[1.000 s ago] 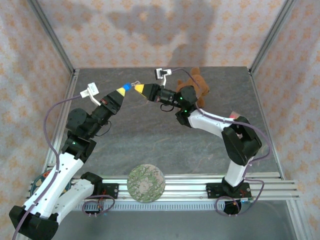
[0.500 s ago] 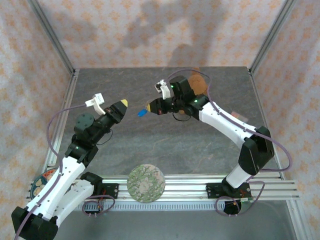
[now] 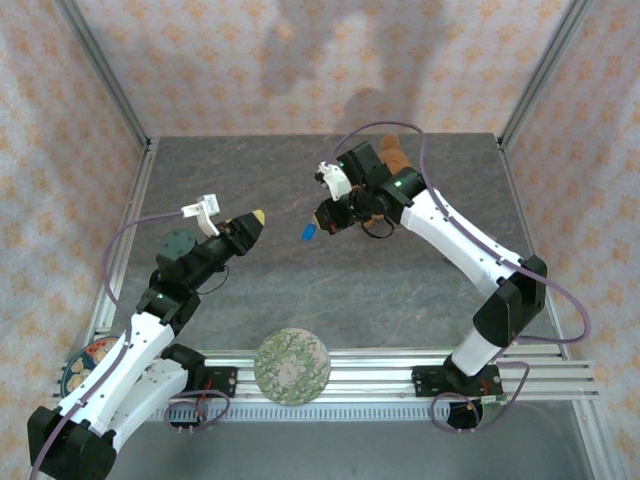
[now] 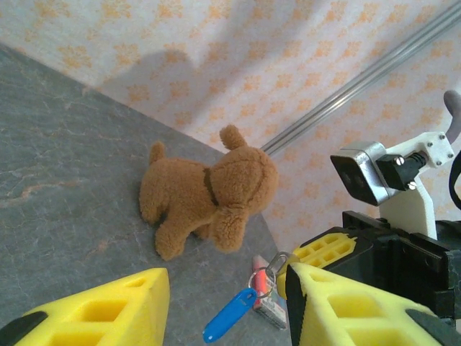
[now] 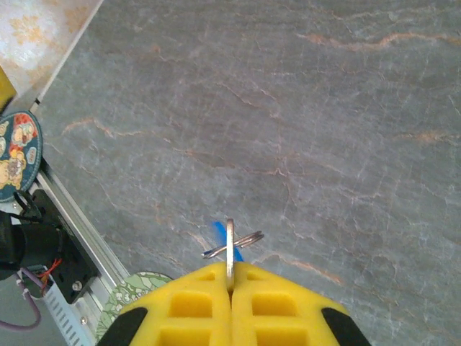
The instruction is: Remove the keys from the keyring
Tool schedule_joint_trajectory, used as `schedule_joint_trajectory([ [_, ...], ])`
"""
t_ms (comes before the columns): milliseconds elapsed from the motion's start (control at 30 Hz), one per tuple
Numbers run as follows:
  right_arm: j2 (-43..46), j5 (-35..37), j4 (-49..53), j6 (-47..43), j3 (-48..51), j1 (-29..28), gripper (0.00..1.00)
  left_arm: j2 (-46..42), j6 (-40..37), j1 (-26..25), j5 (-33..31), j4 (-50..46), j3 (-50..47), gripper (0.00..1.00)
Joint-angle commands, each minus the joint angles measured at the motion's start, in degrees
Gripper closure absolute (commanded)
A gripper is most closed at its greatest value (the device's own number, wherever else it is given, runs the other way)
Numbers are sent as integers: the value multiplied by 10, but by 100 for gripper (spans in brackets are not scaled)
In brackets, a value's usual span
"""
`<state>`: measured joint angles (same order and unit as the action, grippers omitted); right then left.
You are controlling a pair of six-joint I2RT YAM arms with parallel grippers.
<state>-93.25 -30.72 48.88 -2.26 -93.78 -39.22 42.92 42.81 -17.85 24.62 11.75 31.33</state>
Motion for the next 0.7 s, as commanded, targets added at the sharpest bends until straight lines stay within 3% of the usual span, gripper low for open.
schedule_joint_trajectory([
  [0, 17, 30, 33, -12, -28, 6, 100, 8, -36, -2, 31, 32, 3, 54],
  [133, 15, -15, 39, -8, -42, 14, 100, 21, -76, -26, 27, 50, 10, 49],
  [233, 19, -40, 39, -8, -50, 15, 100, 22, -147, -65, -6, 77, 4, 44],
  [400, 29, -93, 36, -8, -58, 15, 100, 41, -250, -111, -17, 204, -37, 40],
  [533, 35, -126, 34, -2, -63, 17, 100, 65, -354, -127, 14, 284, -62, 38],
  [667, 44, -153, 30, 14, -66, 23, 100, 71, -441, -141, 0, 247, -53, 36],
])
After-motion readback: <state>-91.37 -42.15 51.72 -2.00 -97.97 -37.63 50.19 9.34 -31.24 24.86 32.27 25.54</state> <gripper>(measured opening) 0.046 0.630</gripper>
